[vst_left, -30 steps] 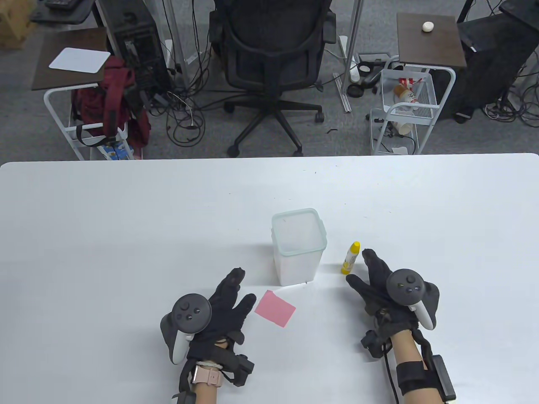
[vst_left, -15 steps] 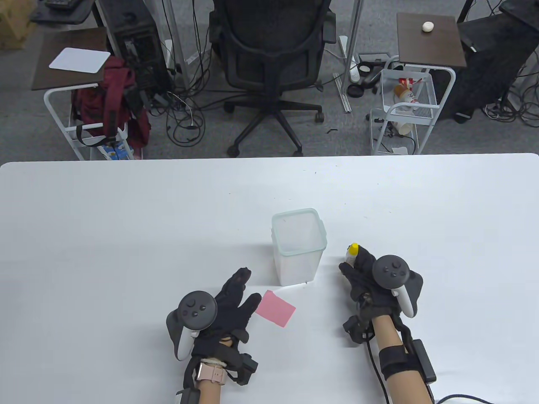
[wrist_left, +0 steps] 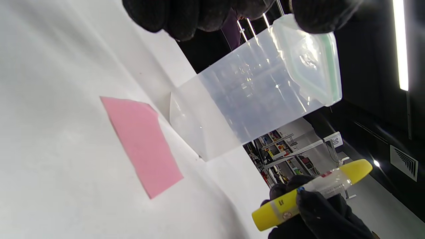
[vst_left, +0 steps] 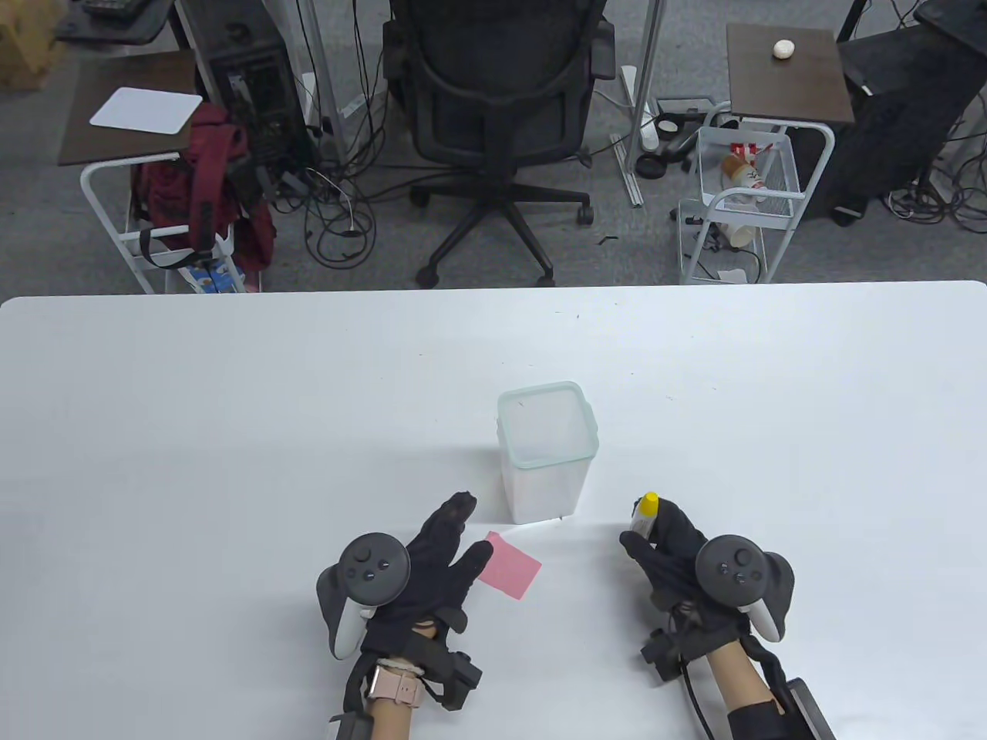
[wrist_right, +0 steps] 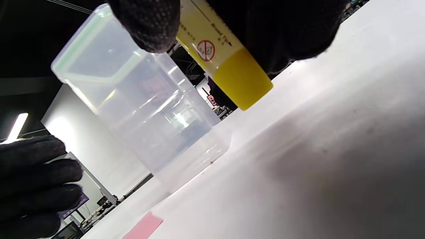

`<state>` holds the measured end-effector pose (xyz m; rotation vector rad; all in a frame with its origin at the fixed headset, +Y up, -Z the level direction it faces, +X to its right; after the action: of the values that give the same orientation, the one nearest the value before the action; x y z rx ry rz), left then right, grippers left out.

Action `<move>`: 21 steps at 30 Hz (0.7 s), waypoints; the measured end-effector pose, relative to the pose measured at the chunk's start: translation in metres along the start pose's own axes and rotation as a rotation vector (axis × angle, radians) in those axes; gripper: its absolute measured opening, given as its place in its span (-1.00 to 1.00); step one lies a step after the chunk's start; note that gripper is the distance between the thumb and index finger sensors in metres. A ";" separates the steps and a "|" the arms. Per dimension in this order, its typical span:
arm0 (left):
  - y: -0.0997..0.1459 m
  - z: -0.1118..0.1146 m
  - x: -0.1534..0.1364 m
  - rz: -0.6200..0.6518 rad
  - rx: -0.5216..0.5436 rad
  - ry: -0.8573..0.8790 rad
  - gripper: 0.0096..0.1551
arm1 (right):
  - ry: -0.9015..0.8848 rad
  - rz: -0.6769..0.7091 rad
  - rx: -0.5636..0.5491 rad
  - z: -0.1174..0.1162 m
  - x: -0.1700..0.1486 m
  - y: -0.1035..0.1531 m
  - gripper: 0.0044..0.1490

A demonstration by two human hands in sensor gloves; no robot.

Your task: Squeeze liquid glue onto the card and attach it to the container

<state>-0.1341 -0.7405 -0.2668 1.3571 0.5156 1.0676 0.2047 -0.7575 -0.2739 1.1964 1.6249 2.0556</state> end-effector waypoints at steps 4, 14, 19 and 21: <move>-0.001 0.003 0.008 0.033 -0.012 -0.018 -0.12 | -0.035 0.050 0.015 -0.006 0.012 0.002 -0.27; -0.004 0.018 0.046 0.175 -0.063 -0.003 -0.12 | -0.104 0.198 0.080 -0.023 0.049 0.005 -0.28; -0.004 0.031 0.070 0.263 -0.102 0.004 -0.10 | -0.108 0.257 0.130 -0.031 0.061 0.007 -0.28; -0.005 0.040 0.077 0.291 -0.137 0.001 -0.11 | -0.098 0.284 0.162 -0.033 0.064 0.007 -0.28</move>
<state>-0.0637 -0.6958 -0.2430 1.3361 0.2433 1.3151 0.1423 -0.7415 -0.2406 1.6411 1.6842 2.0148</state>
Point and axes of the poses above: the tracker on the back of each hand, its own x axis roughly to the thumb side, its own y axis roughly from the fingertips to the wrist, z = x × y, the point moved 2 cm from there along -y, roughly from the wrist to the fingertips, and after that the axes turned 13 degrees about z, right-handed, at the moved point
